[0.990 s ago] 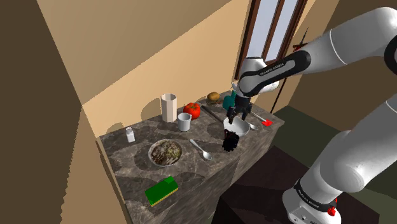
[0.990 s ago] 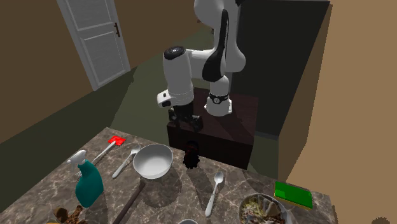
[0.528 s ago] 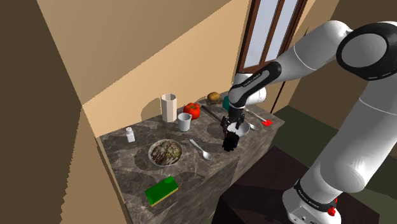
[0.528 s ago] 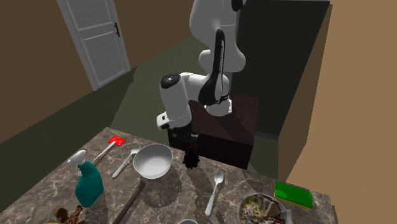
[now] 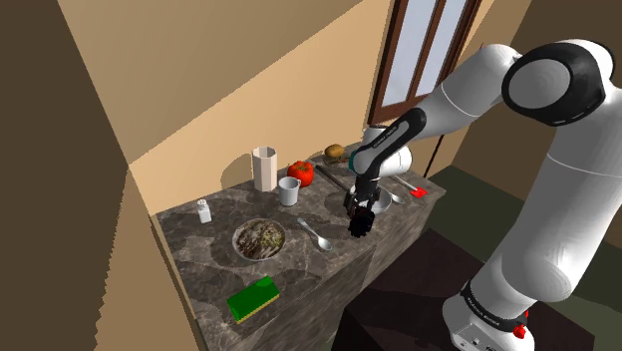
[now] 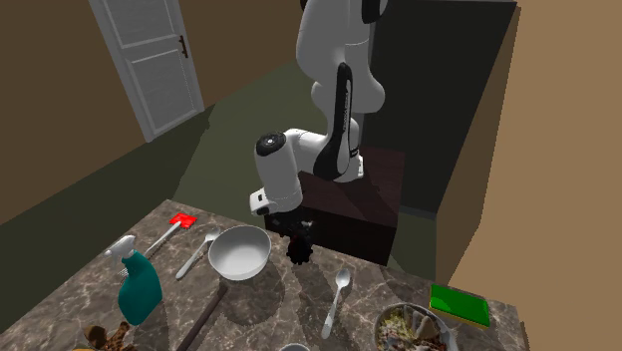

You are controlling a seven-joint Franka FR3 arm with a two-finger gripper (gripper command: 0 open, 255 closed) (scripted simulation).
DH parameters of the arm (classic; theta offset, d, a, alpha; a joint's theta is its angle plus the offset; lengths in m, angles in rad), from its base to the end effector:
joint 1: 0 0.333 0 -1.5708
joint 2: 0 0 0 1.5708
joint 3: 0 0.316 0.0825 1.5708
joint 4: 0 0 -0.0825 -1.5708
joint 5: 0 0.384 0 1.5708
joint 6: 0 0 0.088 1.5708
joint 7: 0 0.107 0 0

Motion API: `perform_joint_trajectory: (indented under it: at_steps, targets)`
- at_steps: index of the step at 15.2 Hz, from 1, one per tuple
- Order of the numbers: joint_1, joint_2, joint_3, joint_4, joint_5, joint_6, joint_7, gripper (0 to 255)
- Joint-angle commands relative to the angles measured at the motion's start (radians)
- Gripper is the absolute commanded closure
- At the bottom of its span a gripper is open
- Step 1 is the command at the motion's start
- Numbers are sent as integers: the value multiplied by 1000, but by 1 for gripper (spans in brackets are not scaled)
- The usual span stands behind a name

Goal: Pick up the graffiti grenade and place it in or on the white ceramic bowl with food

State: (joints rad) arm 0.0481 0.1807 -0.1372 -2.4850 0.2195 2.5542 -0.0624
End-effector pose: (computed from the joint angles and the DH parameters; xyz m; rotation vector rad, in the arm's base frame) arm 0.4604 -0.0462 0.2101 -3.0256 0.3270 0.1526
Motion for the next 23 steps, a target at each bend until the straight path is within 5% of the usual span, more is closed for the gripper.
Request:
perform_joint_trajectory:
  at_steps: [1,6,7,16,23]
  targets:
    - [0,2,0,-2,2,4,-2,0]
    - [0,2,0,-2,2,4,-2,0]
    - [0,2,0,-2,2,4,-2,255]
    - [0,2,0,-2,2,4,-2,255]
    - [4,-93,-13,0,-45,-88,38,255]
